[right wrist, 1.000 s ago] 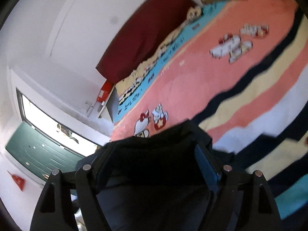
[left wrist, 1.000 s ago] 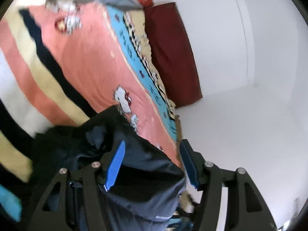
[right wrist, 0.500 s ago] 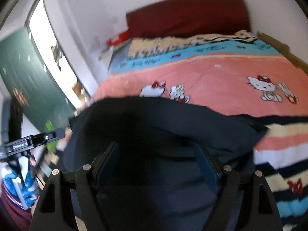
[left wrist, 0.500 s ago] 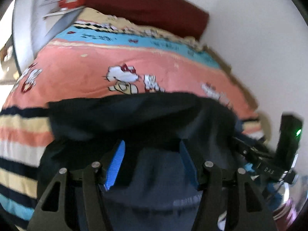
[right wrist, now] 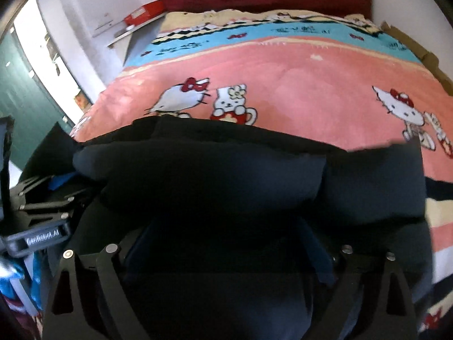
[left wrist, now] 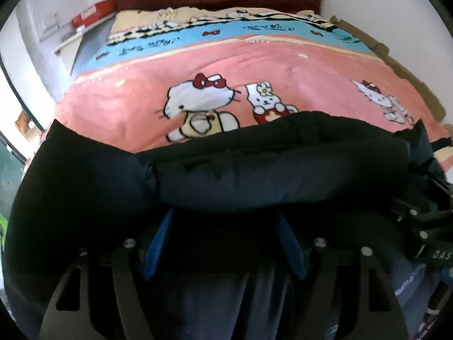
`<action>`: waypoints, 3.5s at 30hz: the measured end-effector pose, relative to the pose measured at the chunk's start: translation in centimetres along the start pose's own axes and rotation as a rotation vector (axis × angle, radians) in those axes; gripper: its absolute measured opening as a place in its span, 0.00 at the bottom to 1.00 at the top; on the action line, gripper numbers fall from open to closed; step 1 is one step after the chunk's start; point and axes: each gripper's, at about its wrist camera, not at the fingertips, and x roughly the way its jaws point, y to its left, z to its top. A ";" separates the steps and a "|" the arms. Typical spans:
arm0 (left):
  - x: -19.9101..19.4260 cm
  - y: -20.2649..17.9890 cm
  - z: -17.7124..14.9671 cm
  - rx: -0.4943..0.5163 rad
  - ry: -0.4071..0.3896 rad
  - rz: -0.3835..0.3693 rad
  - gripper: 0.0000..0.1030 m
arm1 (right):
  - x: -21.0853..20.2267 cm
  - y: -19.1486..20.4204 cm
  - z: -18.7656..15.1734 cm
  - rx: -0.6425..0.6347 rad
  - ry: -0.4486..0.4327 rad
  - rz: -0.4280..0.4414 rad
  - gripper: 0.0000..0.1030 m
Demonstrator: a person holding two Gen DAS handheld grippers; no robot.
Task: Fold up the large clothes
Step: 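Lower the folded jacket onto the blanket with both grippers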
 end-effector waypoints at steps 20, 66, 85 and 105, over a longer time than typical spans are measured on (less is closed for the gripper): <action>-4.2 3.2 -1.0 0.007 -0.029 0.090 0.69 | -4.8 -1.1 -1.0 -0.025 -0.063 0.046 0.91; -7.0 8.7 -3.1 -0.164 -0.172 0.173 0.69 | -5.0 0.9 -2.0 -0.018 -0.161 0.068 0.97; -0.6 7.2 -3.7 -0.164 -0.115 0.180 0.70 | 1.2 5.7 -0.7 -0.119 -0.091 -0.041 0.99; -8.6 4.5 -11.8 -0.114 -0.202 0.111 0.69 | -8.4 5.9 -8.7 -0.200 -0.254 -0.053 0.99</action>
